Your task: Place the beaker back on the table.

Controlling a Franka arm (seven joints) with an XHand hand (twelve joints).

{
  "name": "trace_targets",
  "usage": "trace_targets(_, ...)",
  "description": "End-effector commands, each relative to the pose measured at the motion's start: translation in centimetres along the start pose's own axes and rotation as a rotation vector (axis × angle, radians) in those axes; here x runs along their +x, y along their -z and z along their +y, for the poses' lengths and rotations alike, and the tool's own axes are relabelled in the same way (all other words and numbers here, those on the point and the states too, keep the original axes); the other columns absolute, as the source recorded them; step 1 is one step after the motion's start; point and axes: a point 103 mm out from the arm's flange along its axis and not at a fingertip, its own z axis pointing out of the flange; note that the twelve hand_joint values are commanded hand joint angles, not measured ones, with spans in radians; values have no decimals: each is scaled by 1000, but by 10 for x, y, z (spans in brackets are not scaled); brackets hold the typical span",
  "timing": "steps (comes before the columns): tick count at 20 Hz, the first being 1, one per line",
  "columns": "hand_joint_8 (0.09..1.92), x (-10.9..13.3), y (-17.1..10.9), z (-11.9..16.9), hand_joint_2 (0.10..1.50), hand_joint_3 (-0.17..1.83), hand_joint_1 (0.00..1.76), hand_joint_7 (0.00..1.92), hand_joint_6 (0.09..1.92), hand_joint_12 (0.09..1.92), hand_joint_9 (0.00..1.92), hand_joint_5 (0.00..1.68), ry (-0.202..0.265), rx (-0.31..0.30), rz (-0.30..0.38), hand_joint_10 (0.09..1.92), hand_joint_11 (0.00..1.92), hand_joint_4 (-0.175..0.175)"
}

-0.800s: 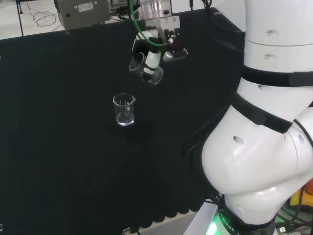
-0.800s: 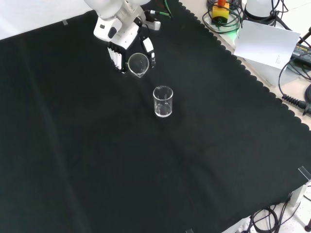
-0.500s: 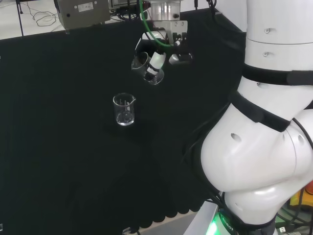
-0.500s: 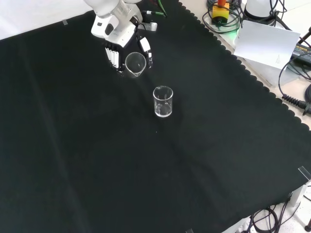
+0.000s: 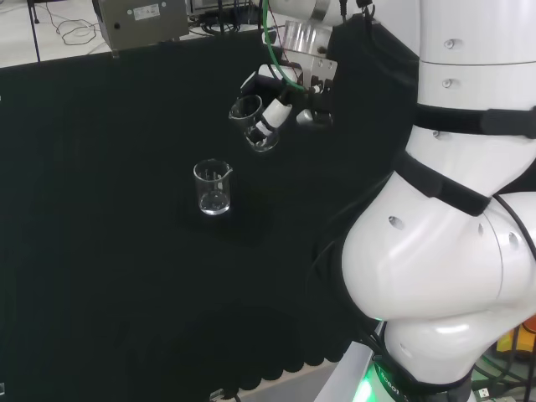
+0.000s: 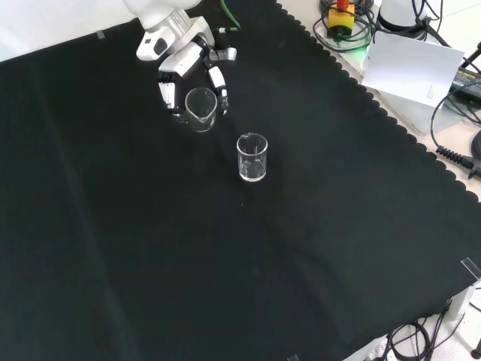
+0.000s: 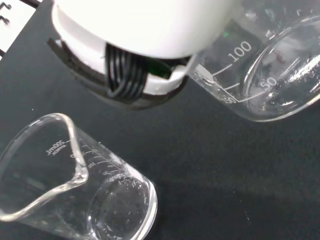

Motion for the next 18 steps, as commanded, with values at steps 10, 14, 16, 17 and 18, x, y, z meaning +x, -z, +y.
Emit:
trace_targets(10,640,-23,-24,24,451,902,1453,1388,644,721,1640,1269,52,-92,157,225,1194,-175)
trace_targets(14,663,-27,-28,28,457,894,1452,1383,665,719,1666,1263,56,-108,166,130,1189,-175)
trace_targets(16,674,-32,-30,29,458,893,1452,1379,674,719,1672,1259,57,-111,169,105,1187,-175)
trace_targets(17,677,-28,-34,31,459,892,1452,1379,677,719,1673,1258,55,-110,171,98,1186,-175)
trace_targets(18,678,-28,-36,33,459,892,1452,1378,679,719,1675,1258,57,-111,176,93,1186,-175)
